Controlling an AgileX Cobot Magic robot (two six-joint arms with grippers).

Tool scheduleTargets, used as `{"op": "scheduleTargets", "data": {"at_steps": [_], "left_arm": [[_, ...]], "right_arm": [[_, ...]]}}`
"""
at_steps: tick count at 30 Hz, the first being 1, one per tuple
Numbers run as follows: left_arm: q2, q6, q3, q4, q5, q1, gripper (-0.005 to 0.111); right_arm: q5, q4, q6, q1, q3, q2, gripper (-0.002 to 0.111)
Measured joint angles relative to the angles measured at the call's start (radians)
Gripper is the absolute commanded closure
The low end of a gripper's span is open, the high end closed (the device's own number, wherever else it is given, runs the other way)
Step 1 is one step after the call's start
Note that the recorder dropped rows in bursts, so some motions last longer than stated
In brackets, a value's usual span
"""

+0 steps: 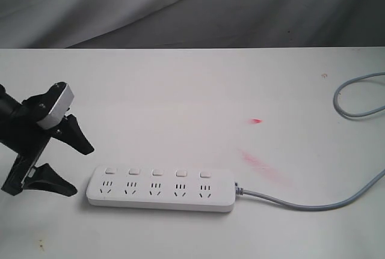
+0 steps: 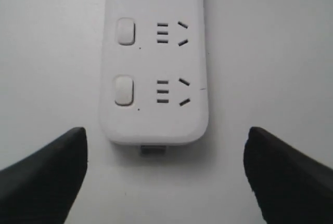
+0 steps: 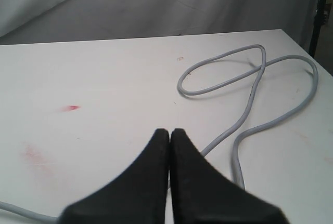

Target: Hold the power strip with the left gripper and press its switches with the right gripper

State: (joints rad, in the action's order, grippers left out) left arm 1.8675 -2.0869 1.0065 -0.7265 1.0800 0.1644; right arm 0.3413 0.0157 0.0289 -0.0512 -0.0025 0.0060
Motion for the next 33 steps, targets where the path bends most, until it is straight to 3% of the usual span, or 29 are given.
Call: {"op": "scheduleTargets", "data": {"at_steps": [33], "left_arm": [[0.124, 0.0, 0.0, -0.034, -0.126, -0.063, 0.031]], "right_arm": [[0.0, 0.0, 0.0, 0.0, 0.0, 0.0, 0.108]]}}
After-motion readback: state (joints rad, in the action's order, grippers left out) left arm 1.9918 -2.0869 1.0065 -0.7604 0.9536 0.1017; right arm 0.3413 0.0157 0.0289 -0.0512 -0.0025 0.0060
